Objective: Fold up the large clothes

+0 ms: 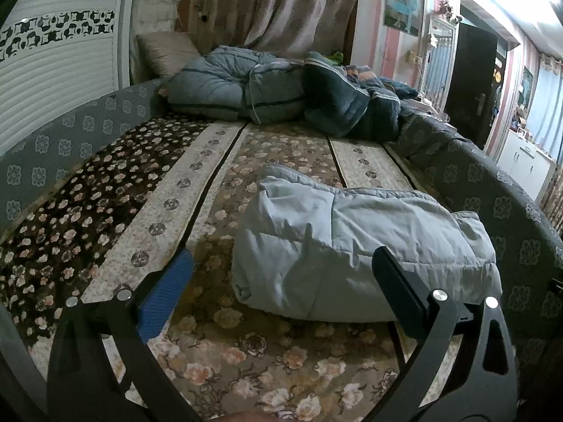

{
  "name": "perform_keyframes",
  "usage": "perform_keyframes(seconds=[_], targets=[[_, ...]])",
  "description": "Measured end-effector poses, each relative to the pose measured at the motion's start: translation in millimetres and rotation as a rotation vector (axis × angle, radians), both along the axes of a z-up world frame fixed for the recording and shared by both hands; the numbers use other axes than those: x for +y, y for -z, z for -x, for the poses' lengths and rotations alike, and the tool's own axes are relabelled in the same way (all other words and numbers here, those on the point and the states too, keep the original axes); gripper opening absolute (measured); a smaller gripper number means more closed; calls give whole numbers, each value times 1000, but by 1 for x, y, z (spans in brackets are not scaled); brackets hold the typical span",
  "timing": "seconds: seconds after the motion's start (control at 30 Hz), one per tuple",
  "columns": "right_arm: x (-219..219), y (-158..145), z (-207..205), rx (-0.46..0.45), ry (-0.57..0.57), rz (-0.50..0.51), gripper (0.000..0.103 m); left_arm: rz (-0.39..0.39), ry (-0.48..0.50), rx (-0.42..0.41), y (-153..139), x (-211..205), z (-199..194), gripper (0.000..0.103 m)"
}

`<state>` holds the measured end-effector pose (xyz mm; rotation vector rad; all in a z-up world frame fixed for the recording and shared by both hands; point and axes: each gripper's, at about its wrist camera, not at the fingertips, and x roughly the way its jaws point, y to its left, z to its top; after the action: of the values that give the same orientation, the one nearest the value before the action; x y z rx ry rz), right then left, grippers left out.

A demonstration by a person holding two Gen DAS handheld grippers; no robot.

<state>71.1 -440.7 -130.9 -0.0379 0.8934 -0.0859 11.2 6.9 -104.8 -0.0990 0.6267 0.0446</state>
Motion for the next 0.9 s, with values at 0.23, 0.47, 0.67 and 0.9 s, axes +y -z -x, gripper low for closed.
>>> perform_keyframes(seconds=[0.23,0.47,0.67,0.9], targets=[[0,0,0,-3,9,-6,101,4,-9,9,1,-1,1,100],[0,-1,1,-1,11,-5,101,8,-13,15,2,-1,0,100],[0,-1,1,-1,11,-5,101,11,-15,18,2,1,-1,100],[-1,0,1,1,13,-3,101,15,-20,27,2,3,0,100]])
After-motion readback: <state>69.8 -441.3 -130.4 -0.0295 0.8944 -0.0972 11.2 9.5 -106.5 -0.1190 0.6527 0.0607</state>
